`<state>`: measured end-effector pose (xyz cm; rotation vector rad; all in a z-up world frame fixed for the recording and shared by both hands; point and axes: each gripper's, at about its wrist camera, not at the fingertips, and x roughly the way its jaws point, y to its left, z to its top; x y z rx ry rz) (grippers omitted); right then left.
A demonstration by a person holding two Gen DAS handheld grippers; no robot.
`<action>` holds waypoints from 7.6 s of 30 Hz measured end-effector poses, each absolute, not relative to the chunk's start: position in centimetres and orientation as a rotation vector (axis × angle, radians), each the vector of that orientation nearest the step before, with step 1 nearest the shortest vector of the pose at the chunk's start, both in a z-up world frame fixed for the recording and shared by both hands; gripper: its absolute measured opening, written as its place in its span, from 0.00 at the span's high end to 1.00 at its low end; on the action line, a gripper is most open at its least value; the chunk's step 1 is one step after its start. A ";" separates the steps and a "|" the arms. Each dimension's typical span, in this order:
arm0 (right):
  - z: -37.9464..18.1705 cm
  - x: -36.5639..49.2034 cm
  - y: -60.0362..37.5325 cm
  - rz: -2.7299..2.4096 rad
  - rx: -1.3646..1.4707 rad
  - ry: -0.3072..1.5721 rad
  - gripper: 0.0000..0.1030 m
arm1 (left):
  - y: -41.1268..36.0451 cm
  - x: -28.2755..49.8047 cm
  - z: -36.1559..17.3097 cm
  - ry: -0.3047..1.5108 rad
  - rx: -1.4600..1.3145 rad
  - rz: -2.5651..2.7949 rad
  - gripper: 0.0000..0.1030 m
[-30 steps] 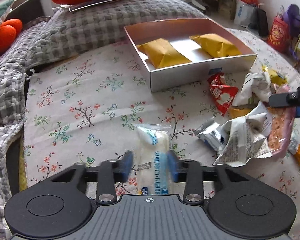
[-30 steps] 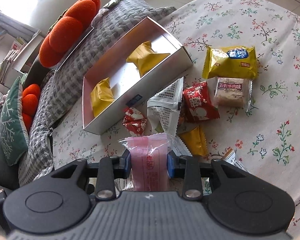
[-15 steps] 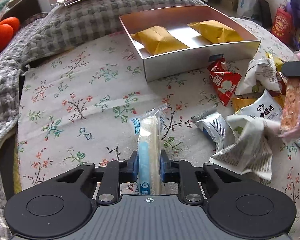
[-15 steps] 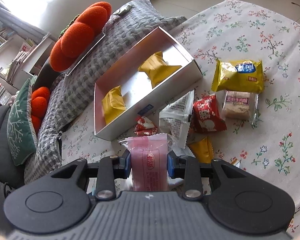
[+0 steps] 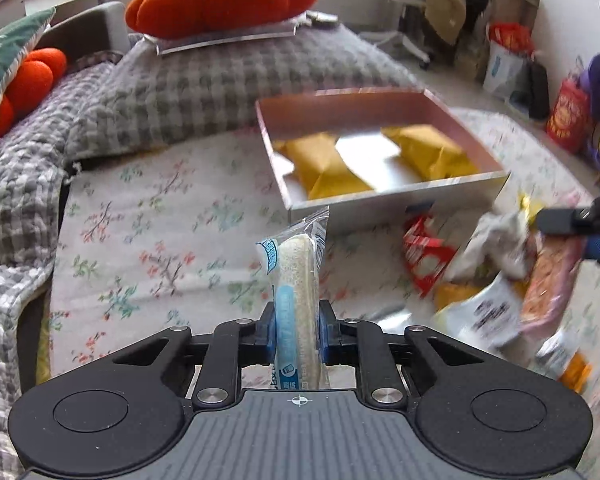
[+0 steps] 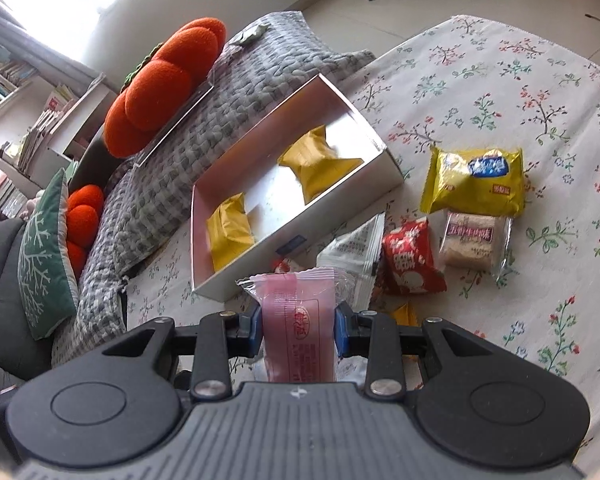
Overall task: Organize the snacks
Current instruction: 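Carry the wrapped bar and pink packet with both grippers into the box, then open both grippers to drop the bar and pink packet in the box, then move both grippers back to the snack pile, then grasp silver-white packet with left gripper while right gripper grasps newspaper-print packet, then carry both white packets with both grippers over the box, then open both grippers to release the white packets into the box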
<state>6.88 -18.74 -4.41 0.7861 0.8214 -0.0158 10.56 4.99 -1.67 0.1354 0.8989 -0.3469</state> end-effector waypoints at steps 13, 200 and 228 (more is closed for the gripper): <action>-1.0 12.0 -23.2 0.050 0.733 0.757 0.70 | -0.5 15.9 1.9 0.837 -0.156 -0.374 0.83; -4.0 17.0 -28.2 0.051 0.838 0.810 0.47 | -3.6 18.8 0.2 0.811 -0.092 -0.356 0.63; -5.2 22.1 -23.2 0.127 0.816 0.703 0.35 | -1.1 22.4 -0.5 0.813 -0.187 -0.263 0.50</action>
